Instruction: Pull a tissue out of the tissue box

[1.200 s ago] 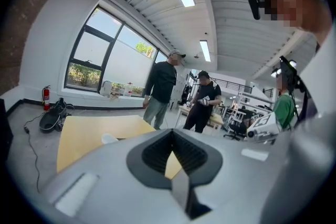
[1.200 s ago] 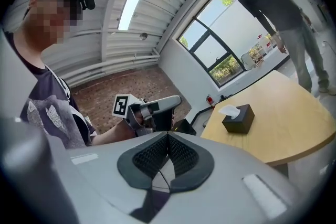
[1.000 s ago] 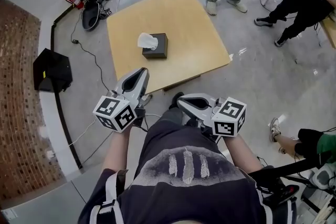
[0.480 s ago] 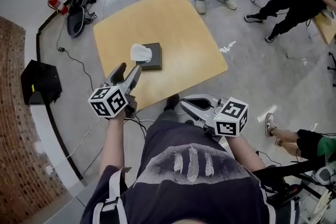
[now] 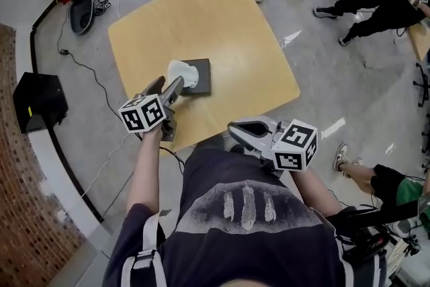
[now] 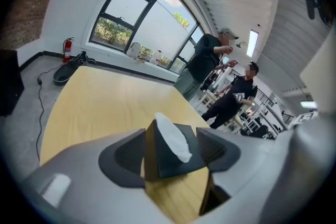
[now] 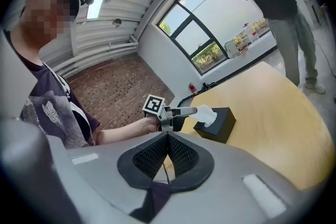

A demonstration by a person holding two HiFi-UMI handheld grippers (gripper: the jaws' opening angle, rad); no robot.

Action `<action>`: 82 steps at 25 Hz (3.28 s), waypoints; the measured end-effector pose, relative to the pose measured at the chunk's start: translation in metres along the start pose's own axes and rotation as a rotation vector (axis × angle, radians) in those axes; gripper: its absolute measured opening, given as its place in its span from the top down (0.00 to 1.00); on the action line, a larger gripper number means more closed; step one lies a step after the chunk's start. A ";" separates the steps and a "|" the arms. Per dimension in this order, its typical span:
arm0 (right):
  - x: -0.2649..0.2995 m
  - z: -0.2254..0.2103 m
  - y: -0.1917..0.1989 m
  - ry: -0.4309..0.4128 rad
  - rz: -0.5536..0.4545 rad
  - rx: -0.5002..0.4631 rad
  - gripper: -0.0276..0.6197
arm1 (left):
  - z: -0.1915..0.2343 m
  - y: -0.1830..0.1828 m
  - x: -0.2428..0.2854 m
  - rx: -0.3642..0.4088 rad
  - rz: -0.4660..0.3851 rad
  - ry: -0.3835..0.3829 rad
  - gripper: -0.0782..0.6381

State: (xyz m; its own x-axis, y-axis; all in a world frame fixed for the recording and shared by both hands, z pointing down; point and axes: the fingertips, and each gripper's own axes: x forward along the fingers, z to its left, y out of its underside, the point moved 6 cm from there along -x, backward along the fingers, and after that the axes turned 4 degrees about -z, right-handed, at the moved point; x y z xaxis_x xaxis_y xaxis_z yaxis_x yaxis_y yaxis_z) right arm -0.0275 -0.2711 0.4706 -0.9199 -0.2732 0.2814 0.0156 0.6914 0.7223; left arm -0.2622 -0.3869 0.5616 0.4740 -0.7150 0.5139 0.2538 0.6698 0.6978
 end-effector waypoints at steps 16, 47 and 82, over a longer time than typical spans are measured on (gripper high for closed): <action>0.023 -0.034 0.007 -0.033 0.005 0.015 0.96 | 0.011 0.009 0.011 -0.023 0.028 0.045 0.89; -0.067 -0.009 0.011 0.003 -0.220 0.002 0.96 | -0.151 -0.048 -0.059 0.232 -0.227 0.263 0.89; 0.013 0.151 0.055 -0.099 -0.144 -0.096 0.96 | -0.160 0.024 -0.274 0.253 -0.339 0.463 0.89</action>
State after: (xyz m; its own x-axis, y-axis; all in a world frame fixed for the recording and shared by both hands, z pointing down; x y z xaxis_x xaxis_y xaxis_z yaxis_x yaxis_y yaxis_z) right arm -0.0977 -0.1357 0.4191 -0.9493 -0.2942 0.1110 -0.0858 0.5819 0.8087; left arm -0.2512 -0.1427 0.3583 0.7328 -0.6803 0.0133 0.2735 0.3124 0.9097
